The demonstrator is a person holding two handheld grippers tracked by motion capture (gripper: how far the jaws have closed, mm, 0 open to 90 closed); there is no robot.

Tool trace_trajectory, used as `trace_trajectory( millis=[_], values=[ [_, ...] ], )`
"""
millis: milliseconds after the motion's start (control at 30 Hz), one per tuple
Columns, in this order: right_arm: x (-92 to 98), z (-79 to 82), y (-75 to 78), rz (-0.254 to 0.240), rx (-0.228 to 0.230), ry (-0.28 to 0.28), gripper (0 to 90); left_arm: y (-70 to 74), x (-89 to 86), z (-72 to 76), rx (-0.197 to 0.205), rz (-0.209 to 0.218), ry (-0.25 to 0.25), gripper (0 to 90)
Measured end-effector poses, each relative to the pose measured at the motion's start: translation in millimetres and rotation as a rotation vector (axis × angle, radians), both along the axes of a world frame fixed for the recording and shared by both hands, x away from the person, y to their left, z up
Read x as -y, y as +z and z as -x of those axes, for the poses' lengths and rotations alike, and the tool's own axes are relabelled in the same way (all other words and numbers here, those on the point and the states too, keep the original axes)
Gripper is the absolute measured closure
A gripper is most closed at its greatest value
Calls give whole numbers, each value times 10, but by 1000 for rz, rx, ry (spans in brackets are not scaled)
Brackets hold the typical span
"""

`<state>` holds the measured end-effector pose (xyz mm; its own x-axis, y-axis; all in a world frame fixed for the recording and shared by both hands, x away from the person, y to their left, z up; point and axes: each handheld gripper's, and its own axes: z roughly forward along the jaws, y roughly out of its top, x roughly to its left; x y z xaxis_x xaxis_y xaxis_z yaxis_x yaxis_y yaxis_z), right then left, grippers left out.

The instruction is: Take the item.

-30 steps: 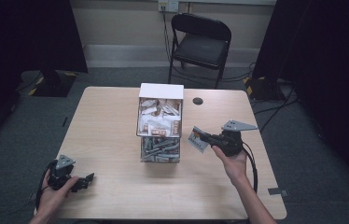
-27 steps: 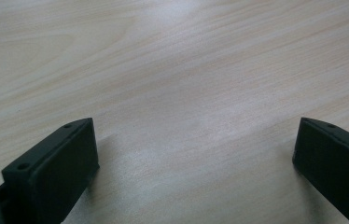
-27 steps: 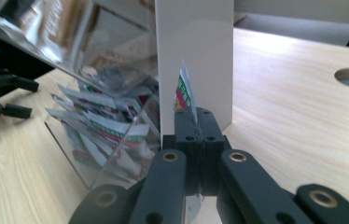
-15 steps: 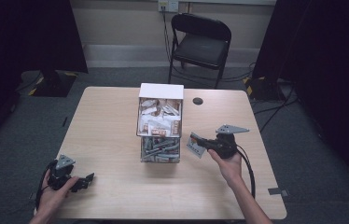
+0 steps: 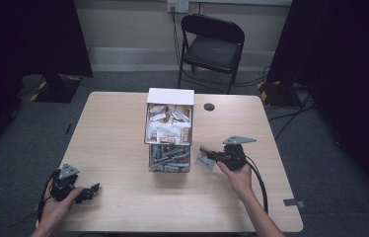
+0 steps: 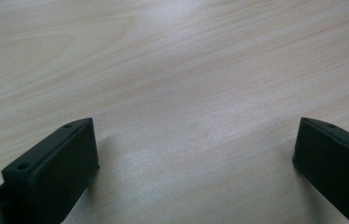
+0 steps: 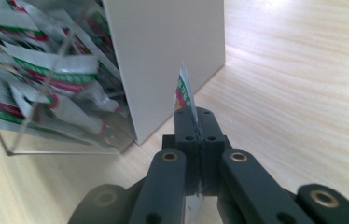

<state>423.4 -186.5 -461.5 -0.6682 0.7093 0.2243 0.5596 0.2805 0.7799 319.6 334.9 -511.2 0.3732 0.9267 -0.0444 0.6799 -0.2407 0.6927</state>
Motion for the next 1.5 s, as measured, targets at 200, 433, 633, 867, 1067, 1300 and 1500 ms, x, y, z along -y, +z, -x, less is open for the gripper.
trace_trajectory(
  millis=[200,433,633,867,1067,1300,1500],
  values=[
    [4,-56,-81,21,-21,-18,894,0,0,0,0,0,0,0],
    [17,-125,-138,40,-30,-43,887,1,0,0,-1,-1,0,0],
    [-8,-191,-199,54,-34,-57,873,0,0,0,0,-1,1,0],
    [17,-231,-264,58,-42,-71,867,0,0,0,0,0,0,0],
    [-16,-269,-349,65,-45,-93,856,0,0,0,0,0,0,0],
    [0,-289,-374,69,-52,-102,834,0,0,0,0,0,0,0],
    [37,-309,-385,80,-55,-124,789,1,0,0,-1,-1,0,0]
  ],
)
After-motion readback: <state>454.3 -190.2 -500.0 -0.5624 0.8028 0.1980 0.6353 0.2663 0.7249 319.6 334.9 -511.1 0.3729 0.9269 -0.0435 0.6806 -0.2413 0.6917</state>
